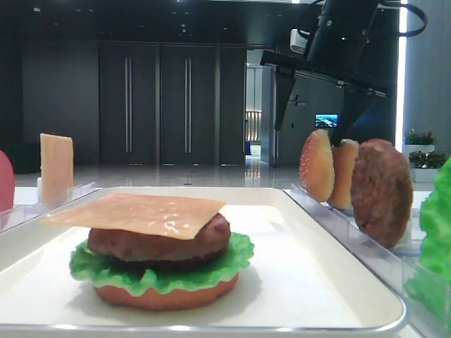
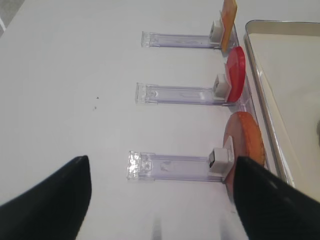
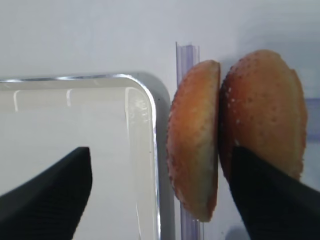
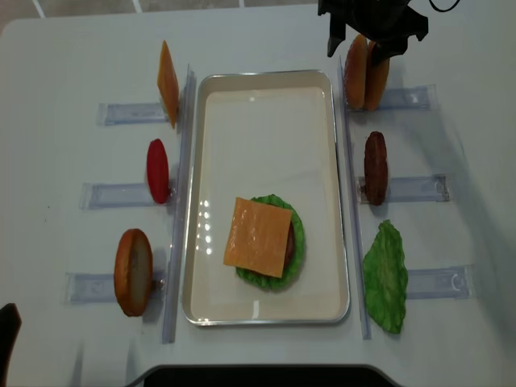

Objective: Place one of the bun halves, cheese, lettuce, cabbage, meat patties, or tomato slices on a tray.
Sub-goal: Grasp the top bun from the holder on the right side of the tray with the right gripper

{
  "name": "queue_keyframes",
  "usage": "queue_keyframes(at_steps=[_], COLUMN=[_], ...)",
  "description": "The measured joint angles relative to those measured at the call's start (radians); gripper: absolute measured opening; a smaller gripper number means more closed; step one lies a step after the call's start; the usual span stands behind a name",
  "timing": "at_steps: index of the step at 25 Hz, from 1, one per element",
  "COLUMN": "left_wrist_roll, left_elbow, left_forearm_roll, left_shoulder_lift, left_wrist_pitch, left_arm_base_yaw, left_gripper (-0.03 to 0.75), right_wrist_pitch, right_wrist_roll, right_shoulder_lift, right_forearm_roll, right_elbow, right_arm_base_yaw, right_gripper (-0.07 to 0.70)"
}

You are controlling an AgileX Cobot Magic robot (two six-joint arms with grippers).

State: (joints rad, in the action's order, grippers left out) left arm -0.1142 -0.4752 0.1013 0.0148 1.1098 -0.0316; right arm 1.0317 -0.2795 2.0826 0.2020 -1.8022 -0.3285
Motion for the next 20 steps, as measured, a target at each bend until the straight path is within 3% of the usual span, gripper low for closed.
queue_keyframes(at_steps=[11,20], left_wrist_roll=[0.0,0.0], left_elbow=[0.0,0.0], left_forearm_roll=[0.0,0.0], left_shoulder_lift=[0.0,0.0], left_wrist_pitch=[0.0,0.0], left_arm_base_yaw=[0.0,0.0], left_gripper=[0.692,0.692], right_wrist_pitch=[-0.008,0.0], right_wrist_roll=[0.007,0.011], right_shoulder_lift=[0.0,0.0], right_forearm_roll=[0.0,0.0], right_elbow=[0.0,0.0], right_arm_base_yaw=[0.0,0.0], right_gripper=[0.464,0.454])
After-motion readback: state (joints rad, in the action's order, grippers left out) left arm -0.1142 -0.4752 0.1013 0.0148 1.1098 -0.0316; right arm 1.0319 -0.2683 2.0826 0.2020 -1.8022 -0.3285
